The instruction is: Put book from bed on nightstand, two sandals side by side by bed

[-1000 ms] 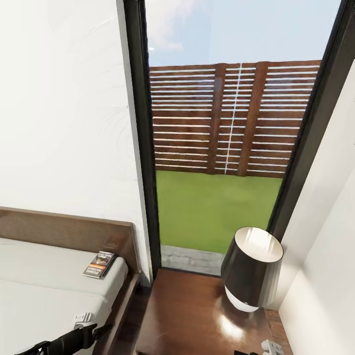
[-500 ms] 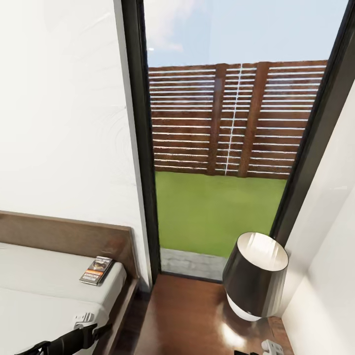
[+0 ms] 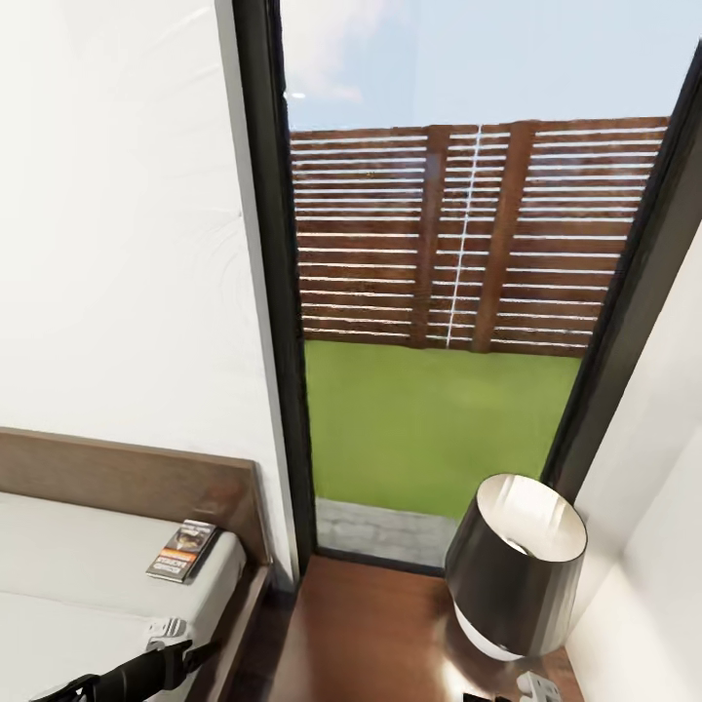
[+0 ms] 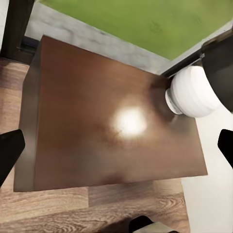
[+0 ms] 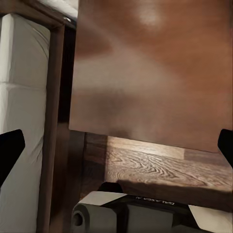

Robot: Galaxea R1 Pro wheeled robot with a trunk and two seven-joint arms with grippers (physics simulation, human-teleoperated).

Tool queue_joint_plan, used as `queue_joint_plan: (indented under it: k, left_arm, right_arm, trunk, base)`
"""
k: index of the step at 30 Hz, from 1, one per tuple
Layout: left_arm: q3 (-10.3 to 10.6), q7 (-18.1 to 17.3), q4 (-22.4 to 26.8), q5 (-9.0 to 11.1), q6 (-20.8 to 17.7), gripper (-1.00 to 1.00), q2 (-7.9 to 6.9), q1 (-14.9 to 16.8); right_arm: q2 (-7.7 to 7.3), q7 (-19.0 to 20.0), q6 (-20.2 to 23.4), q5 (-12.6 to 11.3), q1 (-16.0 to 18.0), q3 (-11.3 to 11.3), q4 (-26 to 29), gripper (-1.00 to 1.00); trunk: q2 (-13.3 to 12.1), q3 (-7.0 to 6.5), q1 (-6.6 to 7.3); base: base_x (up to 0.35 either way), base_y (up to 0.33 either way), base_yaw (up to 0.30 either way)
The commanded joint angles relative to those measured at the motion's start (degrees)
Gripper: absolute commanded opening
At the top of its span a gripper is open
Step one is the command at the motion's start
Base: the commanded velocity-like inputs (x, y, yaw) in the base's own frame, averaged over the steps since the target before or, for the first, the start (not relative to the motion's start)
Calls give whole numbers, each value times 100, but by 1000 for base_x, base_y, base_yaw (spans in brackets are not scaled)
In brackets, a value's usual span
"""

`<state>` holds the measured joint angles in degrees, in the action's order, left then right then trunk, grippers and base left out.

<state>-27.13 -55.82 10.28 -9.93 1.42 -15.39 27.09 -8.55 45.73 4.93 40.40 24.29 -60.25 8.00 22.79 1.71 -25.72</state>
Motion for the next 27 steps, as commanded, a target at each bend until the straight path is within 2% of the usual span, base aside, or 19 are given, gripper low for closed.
queue_joint_plan:
  k: [1,27]
  left_arm:
    - [-50,-23,0,-61,18,100,1,6]
    - [-56,-35,0,-61,16,100,1,6]
  right_arm:
    - [4,32,52,21,6,-49,11,100]
    - [14,32,52,21,6,-49,22,100]
  trunk:
    - [13,13,-6]
    - [13,13,-6]
  base:
    - [174,0,0]
    - [15,0,0]
